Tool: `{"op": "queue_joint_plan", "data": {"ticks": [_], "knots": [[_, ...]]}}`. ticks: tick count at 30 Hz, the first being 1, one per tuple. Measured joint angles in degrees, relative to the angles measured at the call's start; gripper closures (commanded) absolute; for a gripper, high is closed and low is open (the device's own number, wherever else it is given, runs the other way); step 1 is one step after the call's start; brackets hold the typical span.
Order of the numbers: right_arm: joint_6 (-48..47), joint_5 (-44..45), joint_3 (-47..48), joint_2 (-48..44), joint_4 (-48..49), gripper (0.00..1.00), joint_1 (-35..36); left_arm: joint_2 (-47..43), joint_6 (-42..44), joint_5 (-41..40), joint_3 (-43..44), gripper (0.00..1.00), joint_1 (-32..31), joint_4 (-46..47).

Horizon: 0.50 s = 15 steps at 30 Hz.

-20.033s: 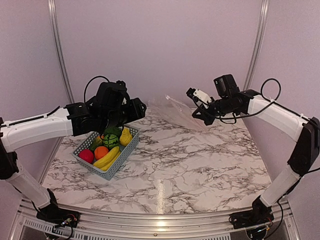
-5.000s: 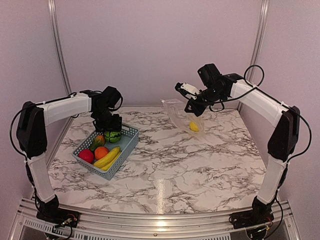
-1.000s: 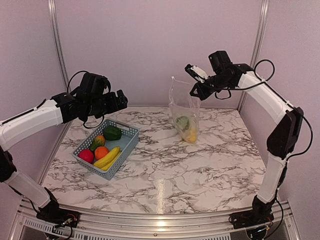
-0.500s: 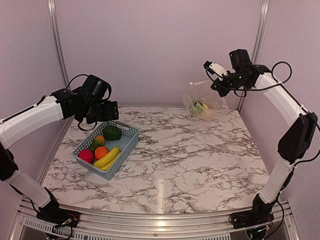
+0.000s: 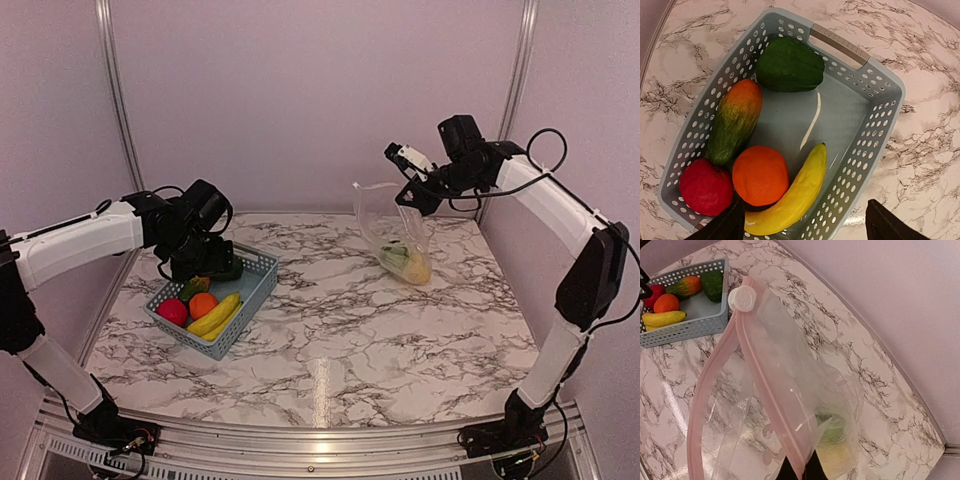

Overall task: Place the food in the zip-top bag and seal the zipper
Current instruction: Adjust the zipper food storage bag at the center of the board.

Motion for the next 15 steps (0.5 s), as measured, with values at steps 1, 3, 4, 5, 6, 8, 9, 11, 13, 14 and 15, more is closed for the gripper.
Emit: {"op": "queue_joint_plan", "data": {"ticks": [1,3,4,5,6,8,9,11,13,14,15], "knots": [[0.04,-0.20,-0.07,0.04,-0.11,1.00,0.39,0.00,-0.44,0.24,-0.46,0.15,0.00,-0.17],[0.33,-0.68,-0.09,0.22,-0.42,1.00,1.20,0.00,-1.70,0.98,-1.57,0.15,0.04,-0.37],[0.42,-0.87,-0.11,0.33,-0.44,1.00,1.51,0.00,-2.21,1.38,-2.08,0.15,0.09,-0.48],[0.50,-1.05,-0.26,0.39,-0.42,1.00,1.77,0.00,-2.58,1.62,-2.51,0.15,0.09,-0.50],[0.59,-1.11,-0.39,0.46,-0.46,1.00,1.99,-0.02,-2.99,1.90,-3.08,0.15,0.11,-0.50],[0.66,-1.29,-0.66,0.61,-0.48,1.00,2.45,-0.02,-3.63,2.32,-4.22,0.15,0.11,-0.52],[0.74,-1.38,-0.81,0.66,-0.46,1.00,2.64,-0.02,-3.82,2.47,-4.72,0.15,0.11,-0.59],[0.87,-1.49,-1.03,0.72,-0.44,1.00,2.91,-0.02,-4.26,2.84,-5.57,0.16,0.11,-0.81],[1.05,-1.51,-1.18,0.72,-0.46,1.00,3.06,-0.02,-4.68,2.95,-6.25,0.16,0.15,-1.05],[1.07,-1.51,-1.20,0.72,-0.46,1.00,3.06,-0.02,-4.81,2.95,-6.54,0.16,0.20,-1.09],[1.07,-1.51,-1.25,0.74,-0.46,1.00,3.06,-0.02,-4.92,2.97,-6.86,0.16,0.28,-1.14]]}}
